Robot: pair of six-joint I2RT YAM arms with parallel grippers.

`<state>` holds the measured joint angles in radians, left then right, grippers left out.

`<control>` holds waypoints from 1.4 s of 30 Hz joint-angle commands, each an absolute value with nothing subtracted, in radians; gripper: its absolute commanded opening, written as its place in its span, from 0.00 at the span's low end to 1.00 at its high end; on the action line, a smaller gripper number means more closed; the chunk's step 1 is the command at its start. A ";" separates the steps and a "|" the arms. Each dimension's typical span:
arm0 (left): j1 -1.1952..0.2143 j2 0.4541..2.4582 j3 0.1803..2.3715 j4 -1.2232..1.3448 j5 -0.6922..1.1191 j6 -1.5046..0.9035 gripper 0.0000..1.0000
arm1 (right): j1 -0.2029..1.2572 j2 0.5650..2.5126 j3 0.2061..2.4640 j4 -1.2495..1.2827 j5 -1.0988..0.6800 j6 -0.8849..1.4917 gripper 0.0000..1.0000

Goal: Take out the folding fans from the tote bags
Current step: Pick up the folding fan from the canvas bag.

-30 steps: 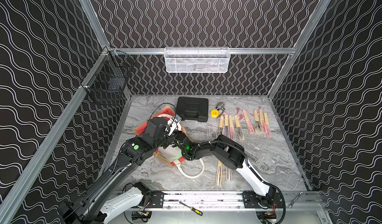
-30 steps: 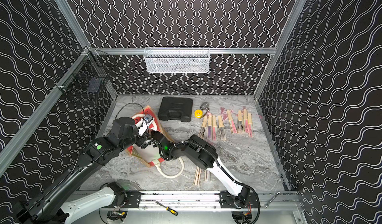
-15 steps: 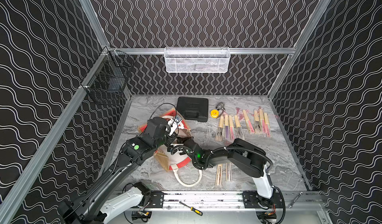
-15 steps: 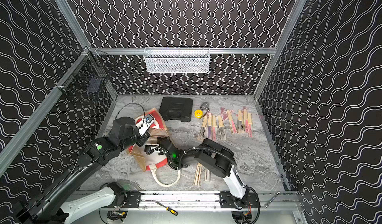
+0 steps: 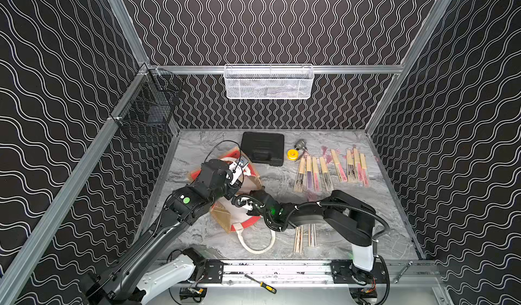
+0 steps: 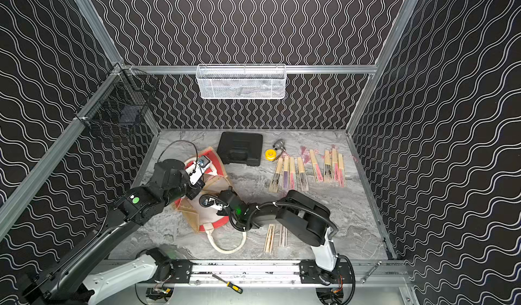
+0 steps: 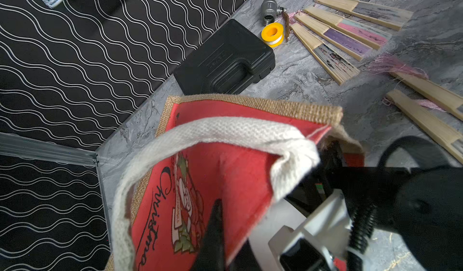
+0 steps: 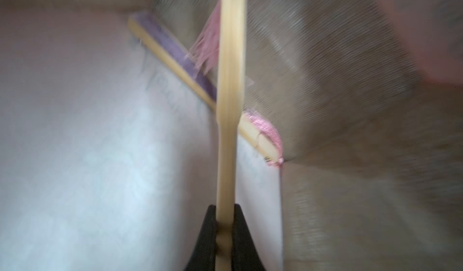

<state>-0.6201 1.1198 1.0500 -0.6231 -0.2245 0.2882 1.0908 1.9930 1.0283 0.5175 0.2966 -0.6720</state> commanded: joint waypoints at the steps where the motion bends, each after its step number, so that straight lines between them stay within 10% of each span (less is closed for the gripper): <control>1: -0.620 1.124 1.050 -0.591 -0.228 0.282 0.00 | 1.080 2.010 1.054 0.507 0.222 -0.685 0.08; 42: -0.619 1.146 1.058 -0.601 -0.239 0.275 0.00 | 1.148 1.168 0.590 -0.044 -0.498 0.273 0.05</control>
